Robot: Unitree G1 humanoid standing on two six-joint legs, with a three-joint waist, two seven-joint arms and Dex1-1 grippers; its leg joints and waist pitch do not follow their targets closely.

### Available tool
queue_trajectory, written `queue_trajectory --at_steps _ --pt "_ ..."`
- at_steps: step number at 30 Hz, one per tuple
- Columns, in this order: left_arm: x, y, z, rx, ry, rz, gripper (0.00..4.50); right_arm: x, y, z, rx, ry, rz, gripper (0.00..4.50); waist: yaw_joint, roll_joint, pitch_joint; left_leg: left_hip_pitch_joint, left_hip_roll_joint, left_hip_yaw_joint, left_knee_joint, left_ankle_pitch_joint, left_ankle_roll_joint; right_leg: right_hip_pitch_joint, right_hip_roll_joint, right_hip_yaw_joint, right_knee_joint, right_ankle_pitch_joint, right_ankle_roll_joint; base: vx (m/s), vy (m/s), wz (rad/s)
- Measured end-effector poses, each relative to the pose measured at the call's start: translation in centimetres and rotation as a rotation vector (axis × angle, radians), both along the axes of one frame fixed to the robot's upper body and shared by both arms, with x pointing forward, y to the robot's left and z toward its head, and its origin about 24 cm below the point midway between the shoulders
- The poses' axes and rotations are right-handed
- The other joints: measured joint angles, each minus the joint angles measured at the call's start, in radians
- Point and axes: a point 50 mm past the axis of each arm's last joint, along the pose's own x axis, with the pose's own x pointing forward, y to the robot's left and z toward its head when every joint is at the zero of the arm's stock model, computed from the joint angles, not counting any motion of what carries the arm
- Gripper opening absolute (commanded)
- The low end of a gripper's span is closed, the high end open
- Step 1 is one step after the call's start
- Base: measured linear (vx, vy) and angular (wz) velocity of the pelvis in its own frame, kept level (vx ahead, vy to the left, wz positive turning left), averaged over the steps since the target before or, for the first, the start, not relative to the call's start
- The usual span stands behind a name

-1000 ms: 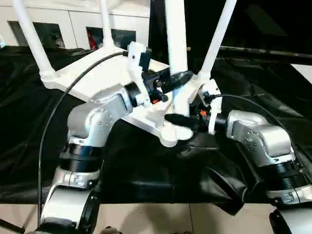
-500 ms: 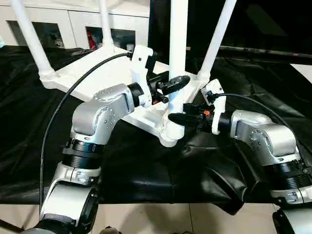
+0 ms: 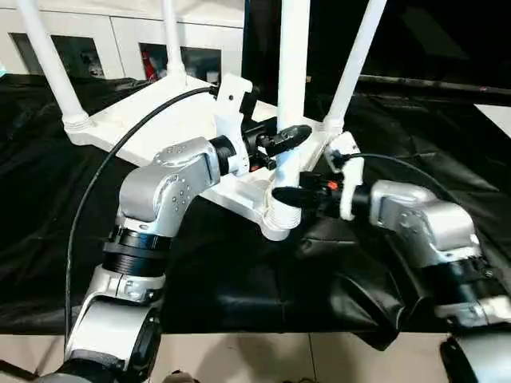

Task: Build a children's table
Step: Pick table leg

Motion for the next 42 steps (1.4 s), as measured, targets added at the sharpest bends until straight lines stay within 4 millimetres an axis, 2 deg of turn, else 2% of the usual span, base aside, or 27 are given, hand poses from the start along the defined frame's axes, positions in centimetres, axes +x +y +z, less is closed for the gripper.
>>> queue_trajectory --at_steps 16,27,32,34,39,42 --pt "-0.10 -0.09 0.00 -0.001 -0.002 -0.022 1.84 0.08 0.58 -0.50 -0.033 -0.014 0.041 3.06 0.000 -0.005 0.001 0.000 0.000 0.000 0.000 0.000 0.000 0.000 0.000 0.000 0.000 0.000 0.000 0.000 0.000 0.00" --pt "-0.11 -0.12 -0.01 0.000 -0.002 -0.025 1.84 0.04 0.64 -0.60 -0.025 -0.008 0.060 2.02 0.000 -0.005 0.001 0.000 0.000 0.000 0.000 0.000 0.000 0.000 0.000 0.000 0.000 0.000 0.000 0.000 0.000 0.00" --pt "-0.11 -0.16 -0.04 0.004 -0.003 -0.024 1.84 0.07 0.64 -0.71 -0.021 -0.007 0.064 1.93 0.000 -0.005 0.001 0.000 0.000 0.000 0.000 0.000 0.000 0.000 0.000 0.000 0.000 0.000 0.000 0.000 0.000 0.00" --pt "-0.11 -0.19 -0.05 0.005 -0.003 -0.023 2.40 0.07 0.64 -0.72 -0.021 -0.007 0.064 1.92 0.000 -0.005 0.001 0.000 0.000 0.000 0.000 0.000 0.000 0.000 0.000 0.000 0.000 0.000 0.000 0.000 0.000 0.00" --pt "-0.06 -0.05 0.35 -0.041 0.006 -0.023 2.82 0.26 1.02 -0.50 0.031 -0.011 0.030 1.91 -0.001 -0.007 0.002 0.000 0.000 0.000 0.000 0.000 0.000 0.000 0.000 0.000 0.000 0.000 -0.001 0.000 0.000 0.00" --pt "0.00 -0.22 0.82 -0.090 -0.029 -0.012 3.06 0.63 0.30 -0.17 0.083 -0.009 -0.038 1.91 0.000 -0.012 0.001 0.000 0.000 0.000 0.000 0.000 0.000 0.000 0.000 0.000 0.000 0.000 0.000 0.000 0.000 0.00"
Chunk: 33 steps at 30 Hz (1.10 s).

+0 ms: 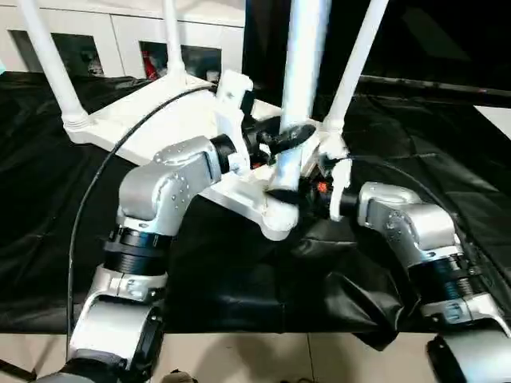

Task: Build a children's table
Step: Pick table leg

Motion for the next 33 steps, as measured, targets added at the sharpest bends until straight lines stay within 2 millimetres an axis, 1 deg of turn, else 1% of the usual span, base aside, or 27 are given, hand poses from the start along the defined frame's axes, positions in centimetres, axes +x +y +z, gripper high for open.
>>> queue_trajectory --at_steps 1,4,6,7,8,10,13,14,17,18,22,24,27,29,33 --pt "0.0 0.0 0.1 -0.014 -0.004 0.006 3.17 0.1 -0.1 0.1 0.010 0.001 -0.012 1.91 0.000 -0.001 0.000 0.000 0.000 0.000 0.000 0.000 0.000 0.000 0.000 0.000 0.000 0.000 0.000 0.000 0.000 0.00" --pt "0.7 1.0 1.2 -0.268 -0.026 0.104 3.25 0.4 -0.8 0.4 0.115 0.028 -0.078 1.91 0.000 -0.004 -0.001 -0.001 0.000 0.000 0.000 0.000 0.000 0.000 0.000 0.000 -0.001 0.000 -0.001 0.000 0.000 0.00" --pt "1.0 2.0 1.7 -0.446 -0.005 0.154 3.25 0.6 -1.3 0.4 0.179 0.058 -0.119 1.91 0.000 -0.005 -0.001 -0.001 0.000 0.000 0.000 0.000 0.000 0.000 0.000 0.000 -0.001 0.001 -0.001 0.000 0.000 0.00" --pt "1.1 2.6 1.9 -0.501 0.007 0.167 3.25 0.7 -1.6 0.5 0.207 0.071 -0.132 1.91 0.000 -0.005 -0.001 -0.001 0.000 0.000 0.000 0.000 0.000 0.000 0.000 0.000 0.000 0.001 -0.001 0.000 0.000 0.00" --pt "1.1 3.1 2.0 -0.535 0.010 0.176 3.25 0.7 -1.9 0.6 0.241 0.087 -0.138 1.91 0.000 -0.005 -0.001 -0.001 0.000 0.000 0.000 0.000 0.000 0.000 0.000 -0.001 0.000 0.001 -0.001 0.000 0.000 0.00" --pt "1.2 3.9 2.1 -0.543 0.003 0.185 3.25 0.5 -2.5 1.0 0.312 0.130 -0.118 1.91 0.000 -0.005 -0.001 -0.001 0.000 0.000 0.000 0.000 0.000 0.000 0.000 -0.001 -0.001 0.001 -0.001 0.000 0.000 0.00" --pt "1.4 4.9 1.6 -0.423 -0.032 0.202 3.25 -0.1 -3.1 1.3 0.403 0.215 -0.050 1.91 0.000 -0.005 -0.001 -0.001 0.000 0.000 0.000 0.000 0.000 0.000 0.000 -0.001 -0.001 0.001 -0.001 0.000 0.000 0.00" --pt "1.5 5.1 1.1 -0.332 -0.050 0.211 3.25 -0.4 -3.2 1.4 0.424 0.240 -0.021 1.91 0.000 -0.004 0.000 -0.001 0.000 0.000 0.000 0.000 0.000 0.000 0.000 -0.001 -0.001 0.001 -0.001 0.000 0.000 0.00" --pt "1.9 5.7 -1.4 -0.076 -0.052 0.229 3.25 -1.0 -3.4 2.0 0.497 0.288 0.056 1.91 0.000 -0.004 0.000 0.000 0.000 -0.001 0.000 0.000 0.000 0.001 0.000 -0.001 -0.001 0.001 -0.001 0.000 0.000 0.00" --pt "1.9 6.0 -2.5 -0.014 -0.032 0.232 3.25 -1.2 -3.7 2.4 0.517 0.288 0.074 1.90 0.000 -0.003 0.000 0.000 0.000 0.000 0.000 0.000 0.000 0.001 0.000 -0.001 -0.001 0.001 -0.001 0.000 0.000 0.00" --pt "1.9 7.3 -5.5 0.278 -0.033 0.207 3.25 -2.4 -4.1 3.2 0.575 0.308 0.155 1.90 0.001 -0.003 0.000 0.002 0.000 -0.001 -0.002 0.000 0.000 0.001 0.000 -0.001 -0.001 0.000 0.000 0.000 0.000 0.00" --pt "1.7 7.1 -6.8 0.442 -0.063 0.143 3.25 -2.5 -4.2 3.1 0.581 0.328 0.159 1.90 0.003 -0.002 0.000 0.002 0.000 -0.001 -0.002 0.001 -0.001 0.001 0.000 -0.001 -0.001 0.001 -0.001 0.000 0.000 0.00" --pt "1.4 6.1 -8.3 0.534 -0.064 0.060 3.25 -2.7 -4.1 3.1 0.583 0.341 0.171 1.90 0.006 -0.002 0.000 0.001 0.000 -0.001 -0.002 0.001 -0.002 0.001 0.000 -0.001 -0.001 0.001 -0.001 0.000 0.000 0.00" --pt "1.3 5.7 -8.8 0.556 -0.071 0.041 3.25 -2.8 -4.0 3.3 0.588 0.341 0.184 1.90 0.005 -0.001 0.000 0.002 0.000 0.000 -0.002 0.002 -0.003 0.001 -0.001 -0.001 0.000 0.001 -0.002 0.000 0.000 0.00" --pt "1.5 5.8 -9.3 0.602 -0.086 0.031 3.25 -2.9 -4.2 3.5 0.594 0.339 0.184 1.90 0.003 0.000 -0.001 0.004 0.000 -0.001 -0.002 0.002 -0.003 0.001 0.000 -0.001 0.002 0.001 -0.001 0.000 0.000 0.00"
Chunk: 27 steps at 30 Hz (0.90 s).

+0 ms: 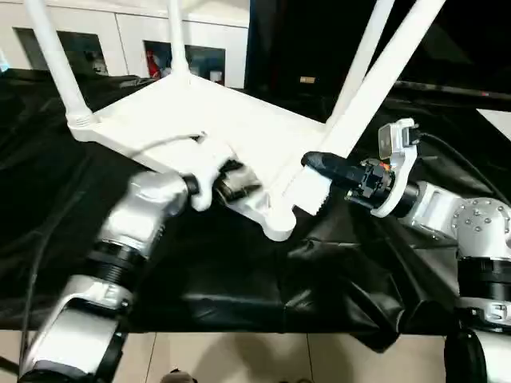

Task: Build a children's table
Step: Pick table leg

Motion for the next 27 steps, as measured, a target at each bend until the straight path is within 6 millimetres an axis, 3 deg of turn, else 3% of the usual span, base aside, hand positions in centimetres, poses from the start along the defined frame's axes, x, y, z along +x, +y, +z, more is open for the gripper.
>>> queue_trajectory --at_steps 8,16,19,23,27 --pt "0.0 0.5 -0.8 0.138 -0.029 -0.065 3.25 0.1 -0.2 -0.1 -0.020 0.002 -0.028 1.90 -0.001 0.001 0.000 0.000 0.000 0.000 0.000 0.000 0.000 0.000 0.000 0.000 0.000 0.000 0.000 0.000 0.000 0.00" --pt "-0.1 0.6 0.1 0.173 -0.094 -0.181 3.25 2.3 -0.9 -1.2 -0.387 -0.129 -0.338 1.90 0.004 0.006 0.002 0.000 0.000 0.000 -0.001 0.000 -0.001 0.000 0.000 0.000 -0.001 0.000 0.000 0.000 0.000 0.00" --pt "0.2 0.4 0.1 0.245 -0.088 -0.229 3.25 2.4 -1.5 -1.5 -0.501 -0.165 -0.377 1.90 0.005 0.012 0.000 0.000 -0.001 0.000 -0.001 0.000 -0.001 0.000 0.000 0.000 -0.001 0.000 0.000 0.000 0.000 0.00" --pt "0.5 0.1 -0.9 0.322 -0.065 -0.252 3.25 1.9 -1.8 -3.5 -0.623 -0.174 -0.382 1.90 0.000 0.023 -0.002 0.001 -0.001 0.001 -0.003 0.000 -0.001 0.000 0.000 0.000 -0.002 -0.001 0.001 0.000 0.000 0.00" --pt "0.6 -0.3 -1.9 0.385 -0.054 -0.265 3.25 1.8 -1.8 -4.0 -0.660 -0.184 -0.384 1.90 -0.005 0.032 -0.001 0.001 -0.001 0.000 -0.004 0.000 -0.001 -0.001 0.001 0.001 -0.001 0.000 0.000 0.000 0.000 0.00"
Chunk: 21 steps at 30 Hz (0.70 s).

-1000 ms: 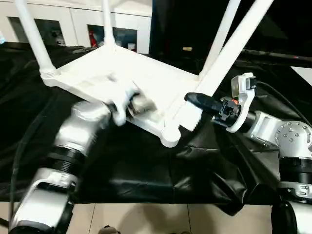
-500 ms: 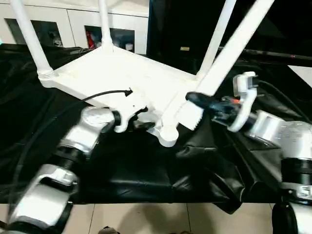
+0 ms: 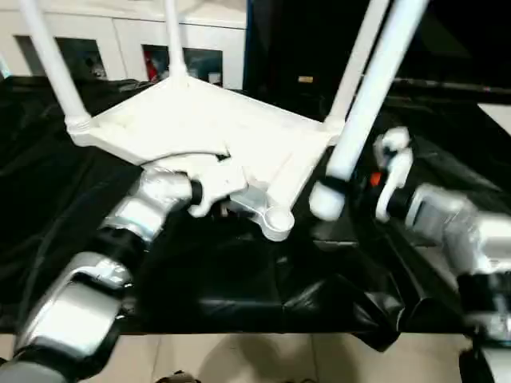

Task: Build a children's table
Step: Pick table leg

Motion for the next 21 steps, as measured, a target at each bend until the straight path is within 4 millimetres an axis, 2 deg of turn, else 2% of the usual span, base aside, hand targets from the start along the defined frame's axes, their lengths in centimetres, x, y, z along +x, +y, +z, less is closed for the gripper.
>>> queue_trajectory --at_steps 8,9,12,21 --pt "0.6 0.1 -0.7 0.104 -0.004 0.006 3.25 -0.3 0.1 -0.6 -0.041 -0.020 0.005 1.90 0.002 0.005 -0.001 0.000 0.000 0.000 0.000 0.000 0.000 0.001 0.000 0.000 -0.001 0.000 0.000 0.000 0.000 0.00" --pt "0.5 0.1 -0.9 0.111 0.006 0.001 2.98 -0.3 0.2 -0.7 -0.046 -0.019 0.009 1.90 0.002 0.005 -0.001 0.000 0.000 0.000 0.000 0.000 0.000 0.001 0.000 0.000 -0.001 0.000 0.000 0.000 0.000 0.00" --pt "0.6 0.0 -0.4 0.139 0.036 -0.037 2.88 -0.3 0.5 -0.8 -0.063 -0.026 0.028 1.90 0.003 0.005 -0.001 0.000 0.000 0.000 0.000 0.000 0.000 0.001 0.000 0.000 -0.002 0.000 -0.001 0.000 0.000 0.00" --pt "0.1 0.3 0.7 0.180 0.240 -0.168 2.06 -0.3 0.7 -0.8 -0.081 -0.046 0.045 1.90 0.001 0.006 -0.002 0.002 0.000 0.001 -0.004 0.000 0.000 0.001 0.000 0.000 -0.004 0.000 -0.001 0.000 0.000 0.00"
